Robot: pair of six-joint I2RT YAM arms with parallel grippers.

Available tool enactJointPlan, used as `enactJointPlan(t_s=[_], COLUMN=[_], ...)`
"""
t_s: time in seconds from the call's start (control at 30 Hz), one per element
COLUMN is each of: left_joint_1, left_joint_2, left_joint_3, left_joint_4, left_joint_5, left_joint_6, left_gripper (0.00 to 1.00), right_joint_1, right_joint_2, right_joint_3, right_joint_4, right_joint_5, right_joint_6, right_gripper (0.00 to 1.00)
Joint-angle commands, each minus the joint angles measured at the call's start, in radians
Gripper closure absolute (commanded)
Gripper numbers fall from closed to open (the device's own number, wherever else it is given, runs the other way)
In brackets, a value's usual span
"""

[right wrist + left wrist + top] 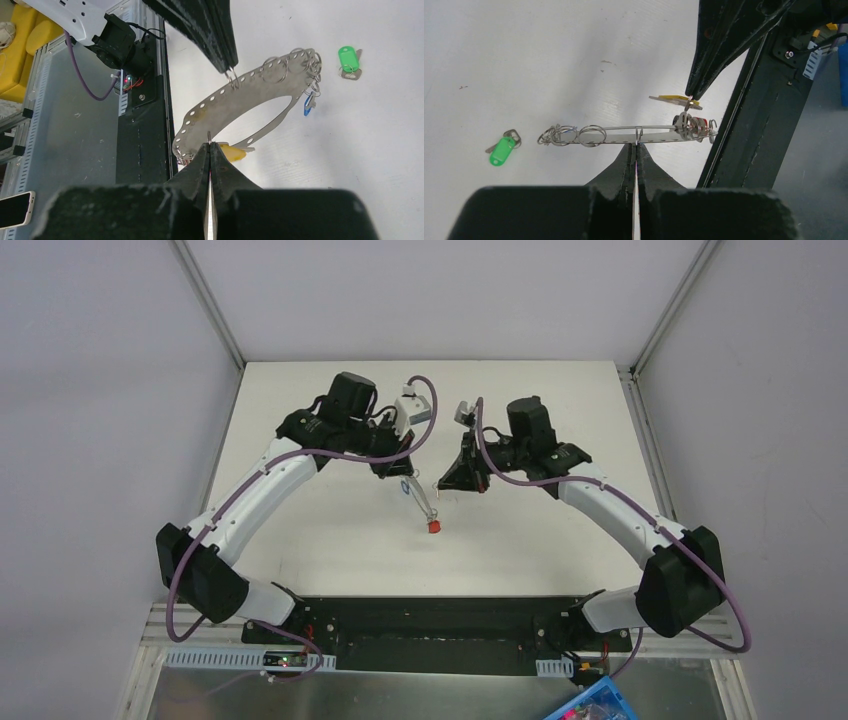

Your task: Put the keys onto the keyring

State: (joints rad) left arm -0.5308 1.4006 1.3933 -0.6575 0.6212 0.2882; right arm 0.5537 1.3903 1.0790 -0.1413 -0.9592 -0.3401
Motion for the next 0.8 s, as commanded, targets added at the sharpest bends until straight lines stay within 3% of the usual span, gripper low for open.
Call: enactJointPlan(t_s=[0.0, 0.77], left_joint_1=[-0.034, -0.086], left_joint_2=[0.003, 0.017], left_joint_3=[0.031, -0.019], left_joint_4=[0.057, 0.128], left_joint_5=[0.033, 0.054], left_joint_6=[-0.02, -0.054], left_gripper=[1.0, 1.0], right_joint_1=[-0.015, -0.036], right_joint_2=[-0.036, 0.009], right_joint_3=[-0.01, -0.068], right_joint_4=[0.091, 0.331], right_joint_5=[-0.051, -0.061], right_joint_6=[0.058, 0.274], right_gripper=[1.0, 1.0])
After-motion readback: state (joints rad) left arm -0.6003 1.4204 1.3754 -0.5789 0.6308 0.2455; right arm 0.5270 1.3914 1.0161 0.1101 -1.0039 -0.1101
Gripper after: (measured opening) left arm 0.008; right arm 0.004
